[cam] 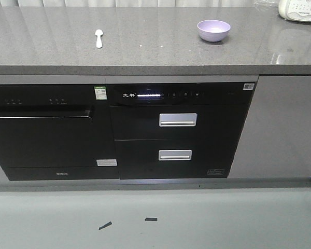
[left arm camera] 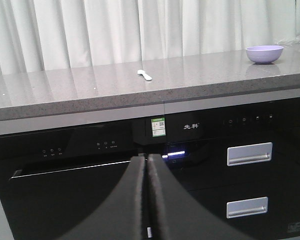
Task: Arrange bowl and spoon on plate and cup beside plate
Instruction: 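Continue driving closer to the counter holding the spoon and bowl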
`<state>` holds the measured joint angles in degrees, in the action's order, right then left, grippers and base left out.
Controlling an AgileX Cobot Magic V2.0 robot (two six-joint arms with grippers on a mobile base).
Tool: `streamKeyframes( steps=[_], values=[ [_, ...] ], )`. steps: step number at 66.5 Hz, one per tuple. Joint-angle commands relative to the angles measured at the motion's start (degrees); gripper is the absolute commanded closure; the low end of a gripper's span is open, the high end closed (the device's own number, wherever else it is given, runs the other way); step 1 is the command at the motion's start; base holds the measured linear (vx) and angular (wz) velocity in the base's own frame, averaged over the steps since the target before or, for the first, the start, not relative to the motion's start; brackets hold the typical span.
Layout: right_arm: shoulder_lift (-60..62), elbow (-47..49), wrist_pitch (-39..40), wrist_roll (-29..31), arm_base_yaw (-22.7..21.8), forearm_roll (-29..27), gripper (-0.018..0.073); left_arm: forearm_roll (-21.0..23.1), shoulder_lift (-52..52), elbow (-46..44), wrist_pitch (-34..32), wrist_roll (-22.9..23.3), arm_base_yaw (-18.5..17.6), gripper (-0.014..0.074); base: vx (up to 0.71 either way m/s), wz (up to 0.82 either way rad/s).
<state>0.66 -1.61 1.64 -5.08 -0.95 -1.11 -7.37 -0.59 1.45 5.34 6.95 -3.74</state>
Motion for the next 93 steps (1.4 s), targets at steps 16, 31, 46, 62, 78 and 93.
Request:
streamKeyframes(
  steps=[16, 31, 46, 62, 78, 93],
  values=[
    [0.55, -0.19, 4.49, 0.52, -0.30, 0.22, 0.0562, 0.08, 0.31, -0.42, -4.29, 0.38, 0.02, 0.0603, 0.05, -0.01],
    [0.55, -0.19, 4.49, 0.52, -0.30, 0.22, 0.0562, 0.08, 0.31, -0.42, -4.29, 0.38, 0.02, 0.0603, 0.06, 0.00],
    [0.55, -0.19, 4.49, 0.52, -0.30, 0.22, 0.0562, 0.08, 0.31, -0.42, -4.29, 0.38, 0.02, 0.0603, 0.06, 0.00],
    [0.55, -0.19, 4.49, 0.52, -0.30, 0.22, 0.0562, 0.08, 0.31, -0.42, -4.29, 0.38, 0.02, 0.0603, 0.07, 0.02],
    [0.55, -0.19, 4.49, 0.52, -0.30, 0.22, 0.0562, 0.08, 0.31, -0.42, -4.29, 0.38, 0.02, 0.0603, 0.07, 0.01],
    [0.55, -0.19, 4.49, 0.52, -0.30, 0.22, 0.0562, 0.08, 0.31, -0.42, -4.29, 0.38, 0.02, 0.0603, 0.07, 0.00]
  ],
)
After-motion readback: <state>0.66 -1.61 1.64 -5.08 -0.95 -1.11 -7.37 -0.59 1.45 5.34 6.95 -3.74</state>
